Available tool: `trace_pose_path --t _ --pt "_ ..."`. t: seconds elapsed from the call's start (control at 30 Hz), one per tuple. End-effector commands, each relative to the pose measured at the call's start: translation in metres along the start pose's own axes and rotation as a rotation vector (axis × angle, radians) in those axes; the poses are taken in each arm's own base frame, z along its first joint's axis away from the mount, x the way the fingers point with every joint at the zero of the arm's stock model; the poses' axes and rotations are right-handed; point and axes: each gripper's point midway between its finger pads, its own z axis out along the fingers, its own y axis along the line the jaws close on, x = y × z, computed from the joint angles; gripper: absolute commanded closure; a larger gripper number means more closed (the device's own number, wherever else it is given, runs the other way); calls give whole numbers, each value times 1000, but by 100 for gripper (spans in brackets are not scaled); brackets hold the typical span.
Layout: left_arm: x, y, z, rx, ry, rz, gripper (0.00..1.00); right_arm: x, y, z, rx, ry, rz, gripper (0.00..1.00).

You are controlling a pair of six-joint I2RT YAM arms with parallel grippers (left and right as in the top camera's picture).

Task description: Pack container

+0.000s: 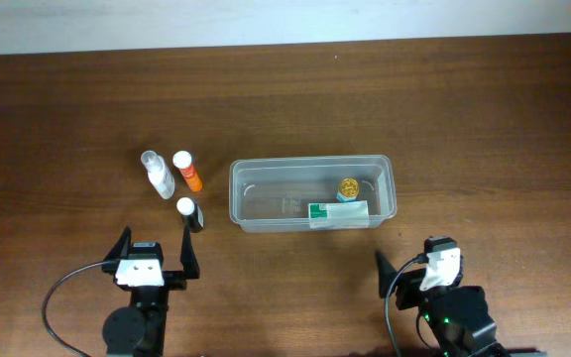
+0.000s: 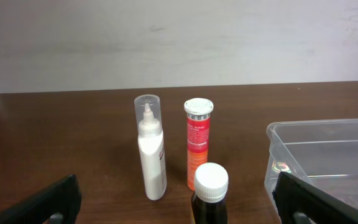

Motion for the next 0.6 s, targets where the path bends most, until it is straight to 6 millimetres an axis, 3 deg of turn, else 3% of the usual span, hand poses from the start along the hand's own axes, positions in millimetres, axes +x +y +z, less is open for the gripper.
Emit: trace_pose_path --t 0.0,0.17,0.57 --pt "0 3 0 -15 -2 19 1 -2 -23 0 135 -20 -15 2" --pt "0 3 0 -15 -2 19 1 -11 -34 -1 200 -68 -6 2" --pt "0 3 0 -15 -2 18 1 -26 -30 2 182 -140 -15 2"
